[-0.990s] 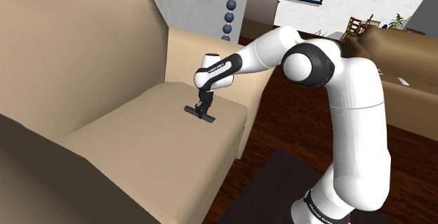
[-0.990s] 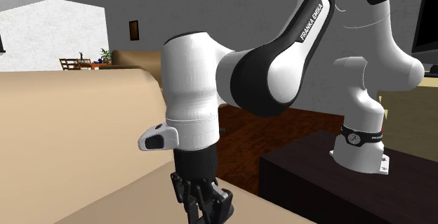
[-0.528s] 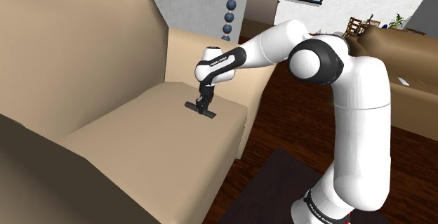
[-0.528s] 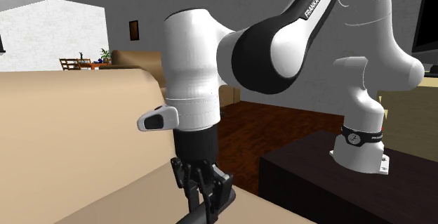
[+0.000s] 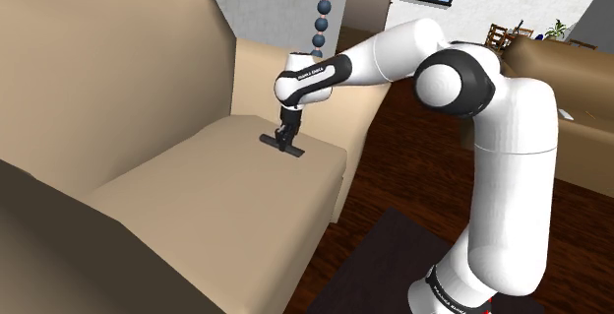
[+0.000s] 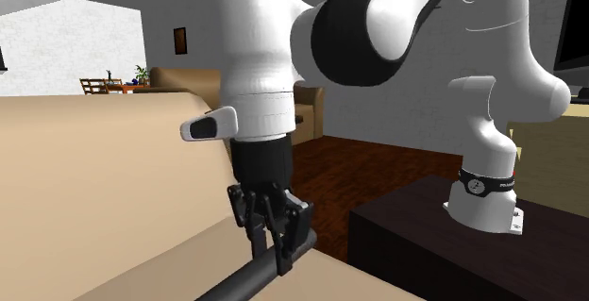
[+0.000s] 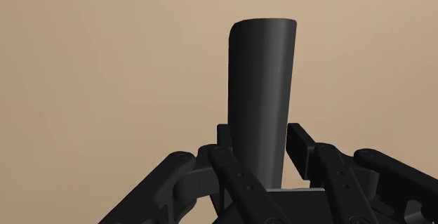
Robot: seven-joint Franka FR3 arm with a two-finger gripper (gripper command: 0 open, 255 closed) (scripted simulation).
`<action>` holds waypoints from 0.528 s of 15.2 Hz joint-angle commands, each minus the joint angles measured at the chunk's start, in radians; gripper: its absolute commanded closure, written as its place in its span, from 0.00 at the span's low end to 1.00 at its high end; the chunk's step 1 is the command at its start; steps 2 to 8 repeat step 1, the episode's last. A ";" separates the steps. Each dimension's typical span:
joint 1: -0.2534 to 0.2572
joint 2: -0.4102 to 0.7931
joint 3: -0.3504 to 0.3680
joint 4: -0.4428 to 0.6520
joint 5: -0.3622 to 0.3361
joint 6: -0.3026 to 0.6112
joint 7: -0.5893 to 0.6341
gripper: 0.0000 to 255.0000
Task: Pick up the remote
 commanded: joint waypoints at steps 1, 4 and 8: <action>0.000 -0.004 0.000 0.000 -0.001 -0.005 0.000 1.00; 0.000 -0.004 0.000 0.000 -0.001 -0.005 0.000 1.00; 0.000 -0.004 0.000 0.000 -0.001 -0.005 0.000 1.00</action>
